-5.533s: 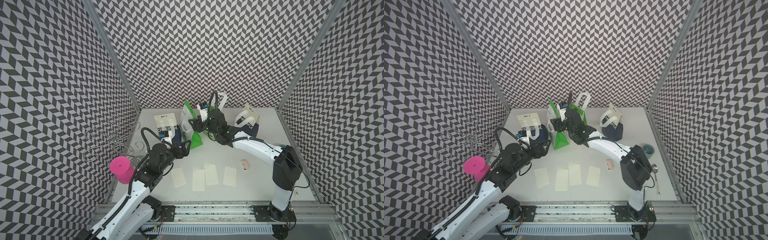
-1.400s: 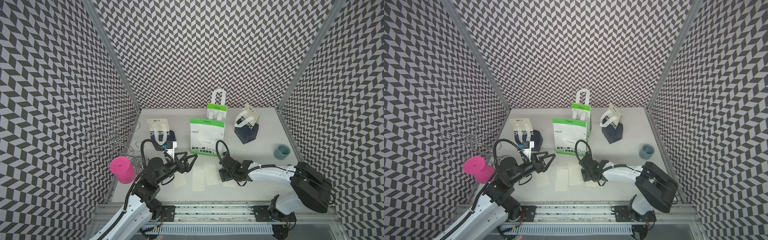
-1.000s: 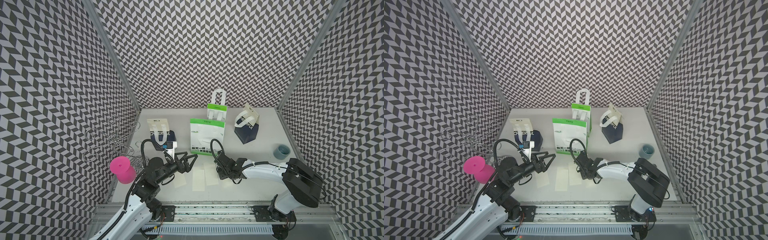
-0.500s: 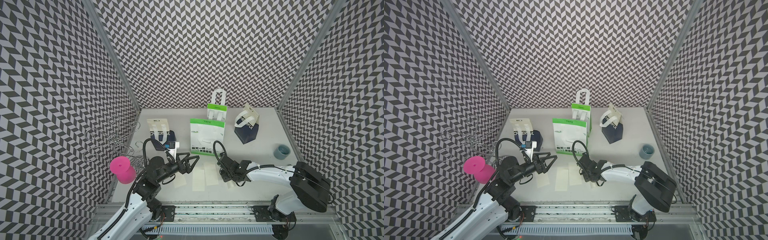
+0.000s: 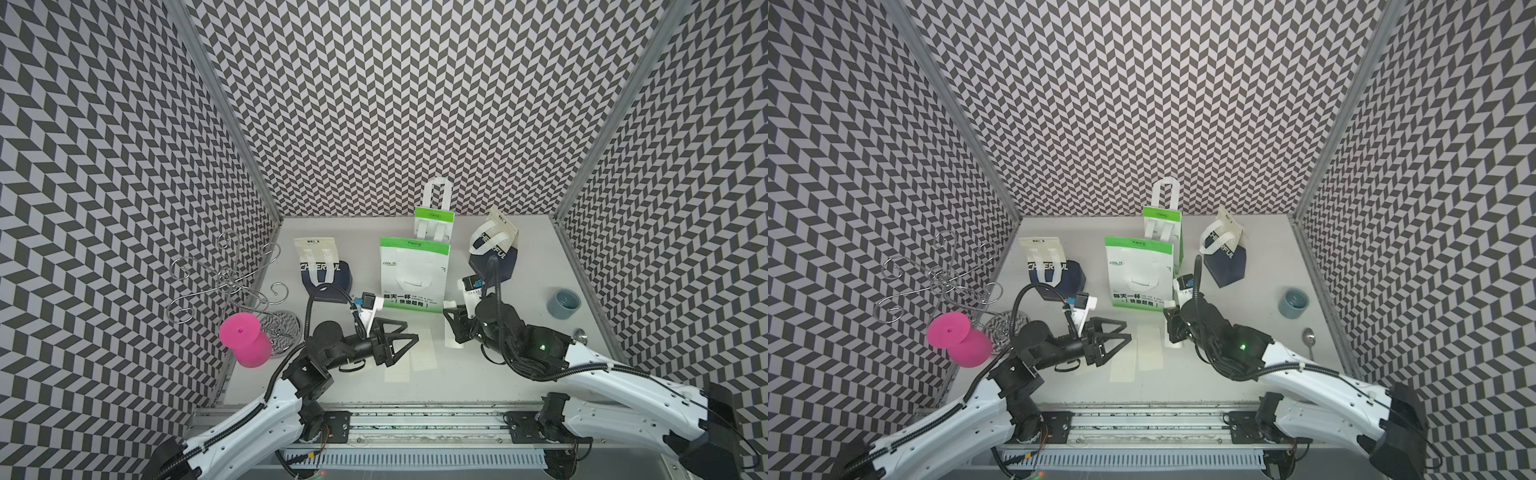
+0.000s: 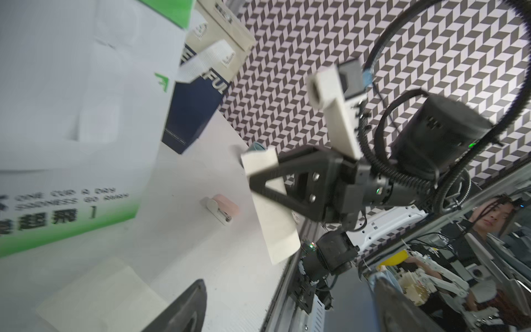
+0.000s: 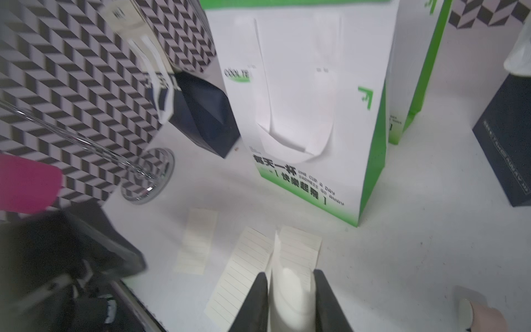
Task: Staple the receipts to the bags
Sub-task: Pick up the receipt from the center of the board.
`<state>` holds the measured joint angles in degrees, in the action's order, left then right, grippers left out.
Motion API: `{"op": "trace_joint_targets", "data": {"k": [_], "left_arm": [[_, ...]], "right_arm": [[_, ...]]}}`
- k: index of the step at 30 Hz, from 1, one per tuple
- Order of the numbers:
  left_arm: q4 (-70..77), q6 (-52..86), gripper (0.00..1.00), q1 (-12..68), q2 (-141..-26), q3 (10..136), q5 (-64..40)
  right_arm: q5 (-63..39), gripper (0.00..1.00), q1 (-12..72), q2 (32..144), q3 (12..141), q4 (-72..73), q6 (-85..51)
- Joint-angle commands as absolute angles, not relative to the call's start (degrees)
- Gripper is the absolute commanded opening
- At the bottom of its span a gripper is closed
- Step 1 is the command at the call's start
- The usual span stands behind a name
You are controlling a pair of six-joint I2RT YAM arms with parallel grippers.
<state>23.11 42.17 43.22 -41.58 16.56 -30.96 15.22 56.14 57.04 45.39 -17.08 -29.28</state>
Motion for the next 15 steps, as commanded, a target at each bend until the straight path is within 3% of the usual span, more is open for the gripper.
{"op": "trace_joint_targets", "data": {"k": [1,15], "left_arm": [[35.54,43.36,0.88,45.62,-44.55,17.13,-31.9],[49.9,46.87,0.71,45.98,-55.61,18.3,-35.1]], "right_arm": [[14.84,0.27,56.6,55.45,47.42,-9.97,-28.59],[9.71,0.28,57.81,54.66,47.37,-2.17,-29.0]]}}
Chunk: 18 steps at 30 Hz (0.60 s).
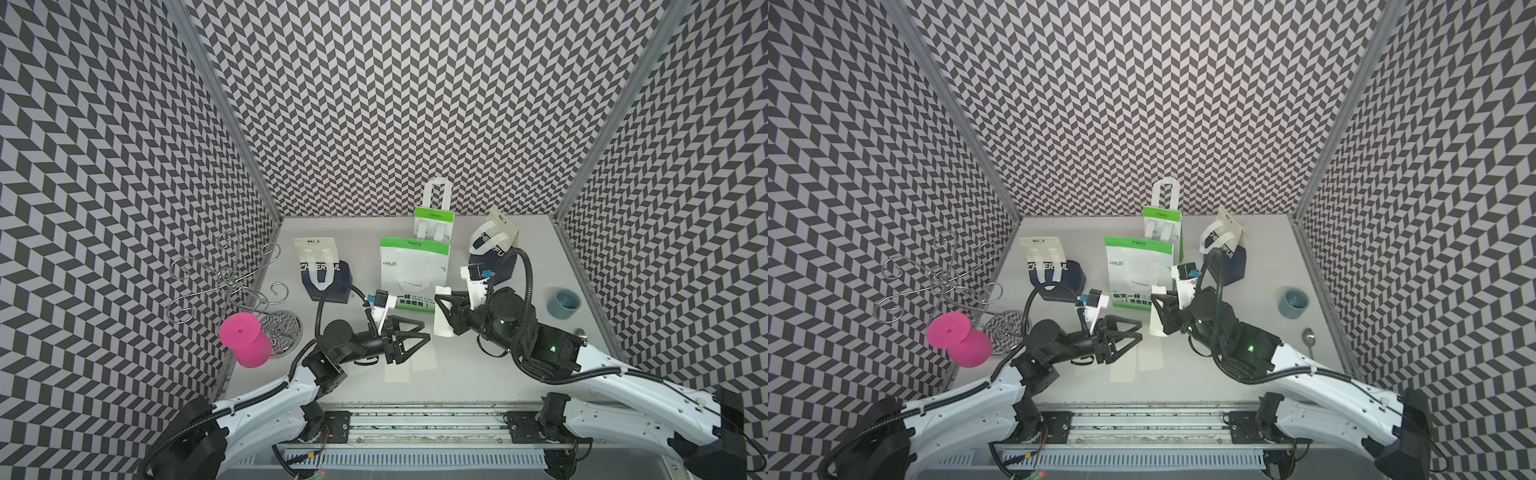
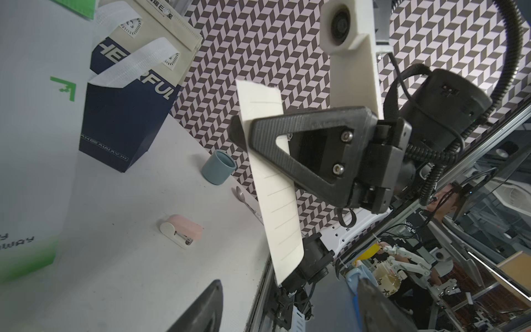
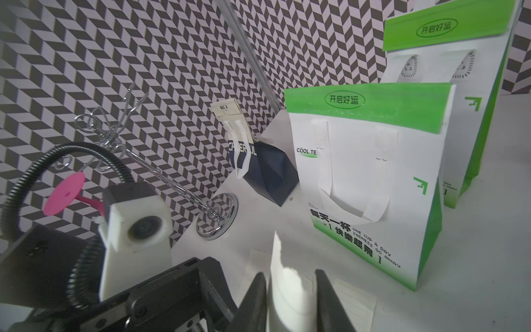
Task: Staple the receipts to the bags
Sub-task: Pick up the receipt from the center of the board.
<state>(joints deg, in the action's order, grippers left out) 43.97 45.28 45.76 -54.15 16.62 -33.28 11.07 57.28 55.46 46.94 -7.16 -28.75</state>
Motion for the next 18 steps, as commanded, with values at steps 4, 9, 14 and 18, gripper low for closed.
{"op": "trace_joint_targets", "data": {"k": [4,9,14,18], "left_arm": [[52.24,47.91,0.66,46.11,-56.95,18.51,-35.85],[52.12,48.04,0.58,46.3,-57.04,19.24,-36.46],[52.8,48.27,0.51,46.32,-58.04,19.46,-36.39],[53.53,48.59,0.4,46.47,-58.78,19.93,-36.78]], "right_arm": [[9.04,0.29,58.41,55.61,47.4,-1.32,-28.74],[8.06,0.29,58.62,56.68,47.3,-0.14,-28.48],[6.87,0.3,59.16,57.98,47.55,0.77,-28.3],[6.76,0.29,59.59,58.49,47.66,0.79,-28.11]]}}
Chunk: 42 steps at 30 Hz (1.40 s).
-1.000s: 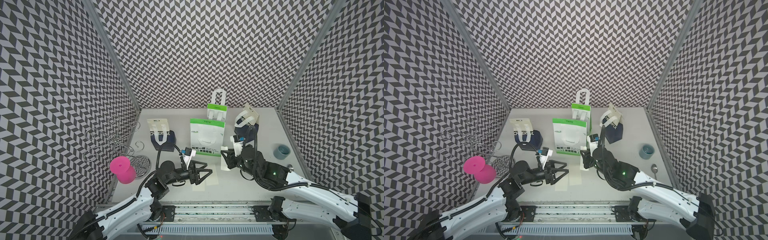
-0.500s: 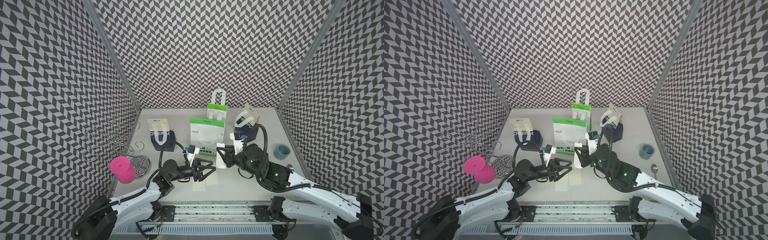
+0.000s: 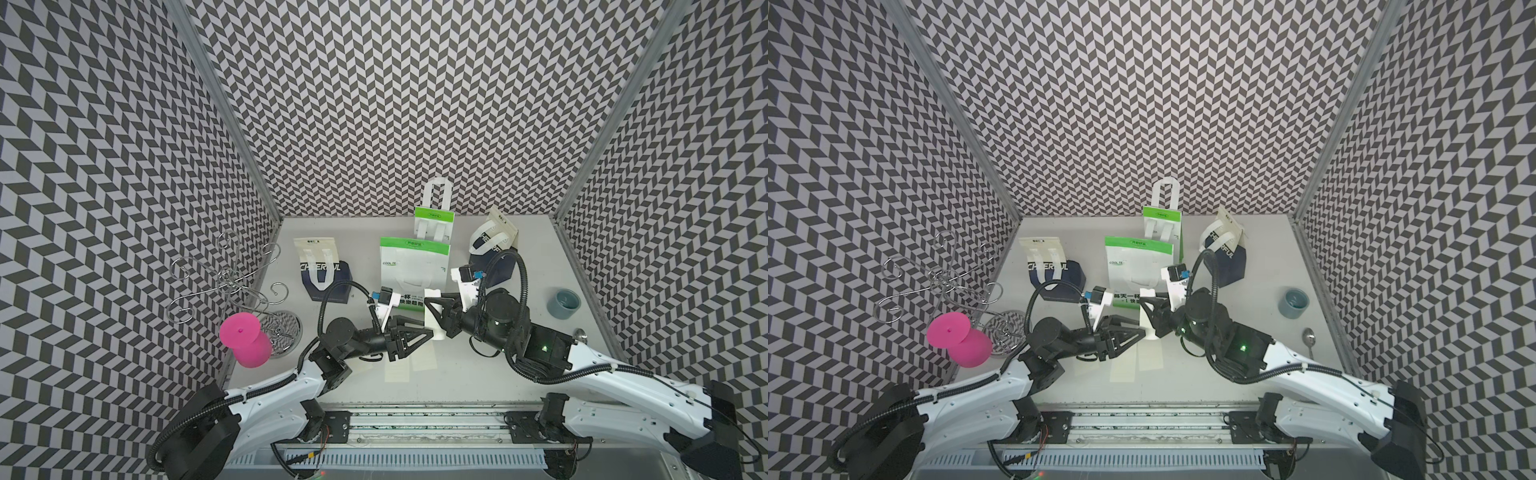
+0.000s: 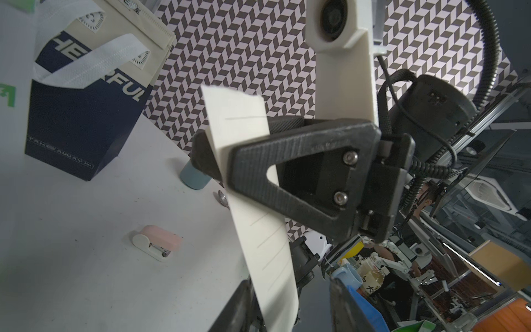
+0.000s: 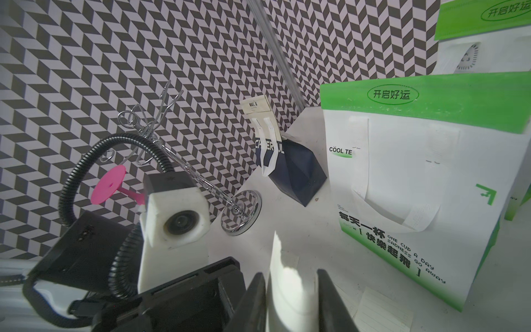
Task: Staple the receipts to the bags
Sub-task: Pick up the receipt from the center of the board.
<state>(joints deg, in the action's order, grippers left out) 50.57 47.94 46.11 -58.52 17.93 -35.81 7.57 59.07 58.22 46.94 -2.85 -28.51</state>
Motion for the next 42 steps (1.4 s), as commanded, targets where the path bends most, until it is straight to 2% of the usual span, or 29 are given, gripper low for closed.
{"op": "trace_joint_targets", "data": {"k": [1,5,8,11,14,17,22,24,27,37,41,42], "left_arm": [[53.36,48.47,0.38,46.42,-58.9,19.97,-36.67],[52.8,48.39,0.21,46.47,-59.09,20.06,-36.39],[52.13,48.26,0.01,46.45,-58.77,20.33,-36.2],[50.58,47.13,0.0,46.37,-57.46,20.51,-36.3],[48.13,45.42,0.0,46.28,-54.69,20.83,-37.6],[45.4,43.71,0.0,46.34,-51.54,21.64,-40.84],[38.07,39.4,0.0,46.32,-46.65,23.37,-43.05],[34.69,37.71,0.0,46.36,-45.66,24.42,-43.15],[32.61,36.87,0.0,46.39,-45.0,25.28,-43.5],[30.04,36.12,0.0,46.14,-44.94,25.78,-41.68],[28.92,35.95,0.0,45.82,-45.4,27.16,-40.6],[28.07,35.79,0.0,45.78,-45.63,27.69,-39.76]], "right_arm": [[6.76,0.3,59.76,58.61,47.64,0.87,-28.1],[6.37,0.31,59.99,58.8,47.48,0.64,-28.05],[6.24,0.39,59.99,58.41,47.62,0.03,-27.56],[7.84,0.61,59.97,56.26,47.81,-1.13,-26.68],[8.19,0.79,59.55,50.88,46.41,-0.11,-23.68],[-1.29,0.88,57.3,48.34,48.92,-3.82,-19.96],[-17.45,0.92,52.68,47.41,50.54,-5.82,-19.73],[-24.51,0.89,50.56,47.13,50.12,-4.03,-20.73],[-28.69,0.8,49.93,48.01,50.51,-3.19,-21.25],[-29.56,0.3,49.61,48.88,51.28,-2.25,-21.13],[-26.6,0.02,49.33,49.5,51.33,-3.35,-19.82],[-25.42,0.0,49.09,49.49,51.24,-3.41,-19.84]]}}
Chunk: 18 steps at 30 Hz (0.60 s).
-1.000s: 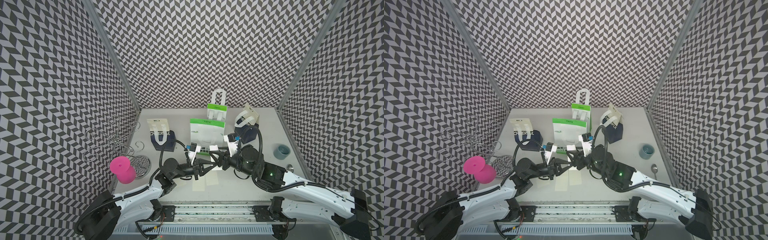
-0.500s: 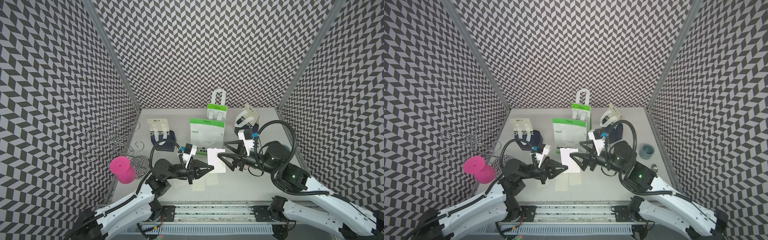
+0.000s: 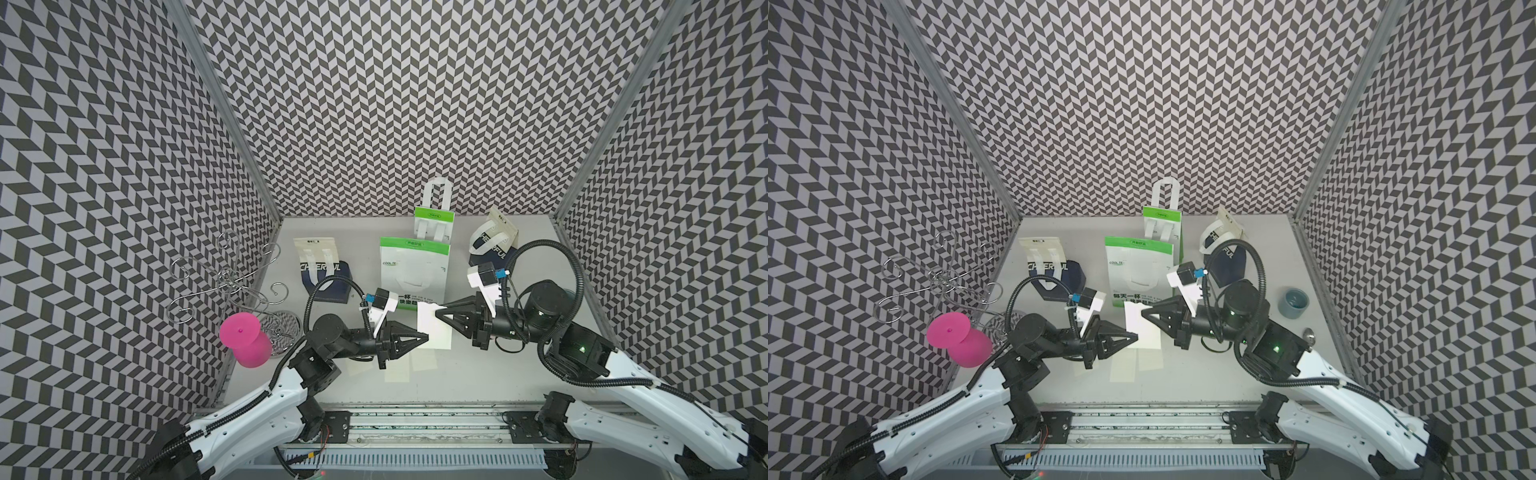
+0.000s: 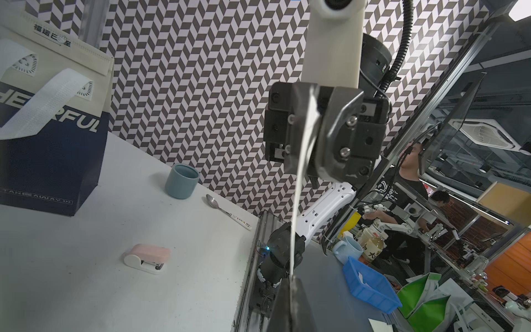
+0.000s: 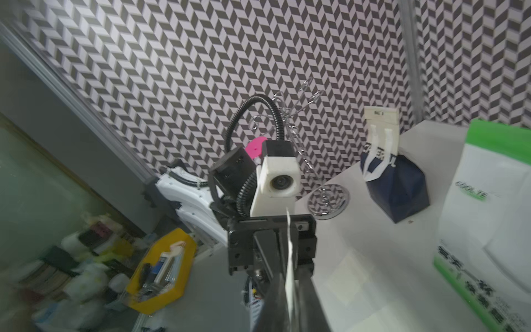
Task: Staple the receipts to the bags
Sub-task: Pick up the receipt from the center of the board, then hold the receipt from the takeout bag.
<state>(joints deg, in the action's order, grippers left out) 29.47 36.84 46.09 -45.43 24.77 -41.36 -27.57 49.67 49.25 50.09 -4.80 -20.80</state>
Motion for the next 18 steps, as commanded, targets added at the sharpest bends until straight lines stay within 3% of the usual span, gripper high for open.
{"op": "trace_joint_targets", "data": {"k": [1,2,3,4,5,9,18], "left_arm": [[26.28,35.64,0.1,45.43,-45.7,28.58,-38.12],[23.65,35.3,0.43,44.45,-45.59,29.74,-36.05],[21.57,35.16,0.61,43.2,-45.31,30.8,-34.28],[19.67,35.28,0.72,41.01,-44.74,32.02,-32.64],[17.94,35.5,0.77,38.63,-44.35,33.37,-30.86],[10.33,31.76,0.86,33.79,-45.88,41.35,-23.87],[8.97,24.33,0.87,28.39,-61.79,56.6,-18.4]], "right_arm": [[-23.8,0.0,48.6,49.28,51.37,-3.8,-19.63],[-21.89,0.0,47.62,49.1,51.73,-4.73,-19.07],[-20.48,0.0,46.39,48.81,52.1,-5.6,-18.58],[-19.62,0.0,44.76,48.44,52.34,-6.28,-17.94],[-19.79,0.0,42.82,48.21,52.46,-6.7,-17.57],[-23.77,0.0,37.45,48.61,52.38,-5.58,-17.13],[-28.95,0.0,37.2,58.96,53.83,1.65,-15.53]]}}
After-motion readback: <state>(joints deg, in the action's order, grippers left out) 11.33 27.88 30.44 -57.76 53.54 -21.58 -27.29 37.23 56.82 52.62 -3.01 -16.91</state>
